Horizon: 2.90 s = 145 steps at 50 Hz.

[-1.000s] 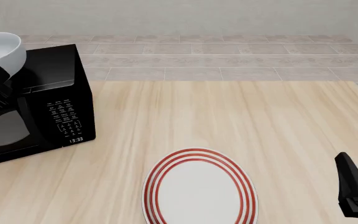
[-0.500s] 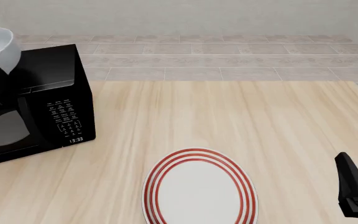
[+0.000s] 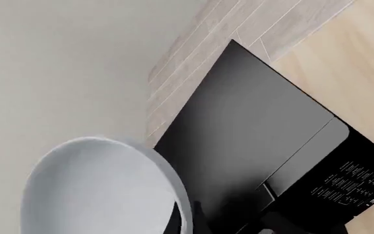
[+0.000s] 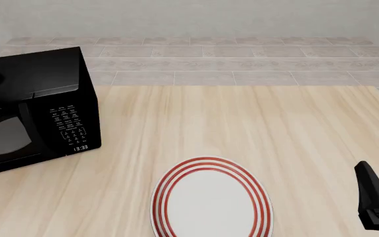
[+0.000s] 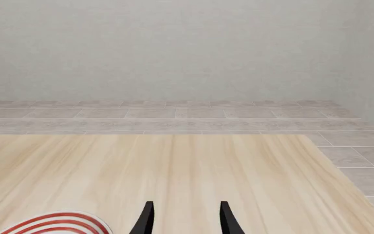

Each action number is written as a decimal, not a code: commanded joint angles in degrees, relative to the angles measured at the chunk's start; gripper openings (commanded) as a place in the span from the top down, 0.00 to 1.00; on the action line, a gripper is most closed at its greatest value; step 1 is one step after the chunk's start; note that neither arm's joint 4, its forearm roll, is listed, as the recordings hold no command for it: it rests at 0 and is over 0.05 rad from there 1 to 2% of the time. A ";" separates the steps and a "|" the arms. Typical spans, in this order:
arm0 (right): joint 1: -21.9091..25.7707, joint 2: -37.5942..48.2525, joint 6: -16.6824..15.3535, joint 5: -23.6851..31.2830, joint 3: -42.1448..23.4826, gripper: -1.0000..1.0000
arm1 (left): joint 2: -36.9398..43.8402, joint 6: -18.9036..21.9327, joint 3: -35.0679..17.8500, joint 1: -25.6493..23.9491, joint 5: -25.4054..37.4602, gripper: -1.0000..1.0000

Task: Pick up the white bowl and put it on the plate.

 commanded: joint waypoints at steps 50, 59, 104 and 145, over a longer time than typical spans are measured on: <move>0.08 0.06 0.00 -0.02 0.02 0.00 | -28.32 -9.88 -3.51 -30.56 29.38 1.00; 0.07 0.05 0.00 -0.04 0.02 0.00 | -30.35 -11.17 -4.40 -35.56 32.42 1.00; 0.08 0.06 0.00 -0.03 0.02 0.00 | -31.80 -16.54 0.09 -60.49 33.84 1.00; 0.07 0.06 -0.01 -0.03 0.02 0.00 | -20.81 -20.94 0.19 -70.69 27.44 1.00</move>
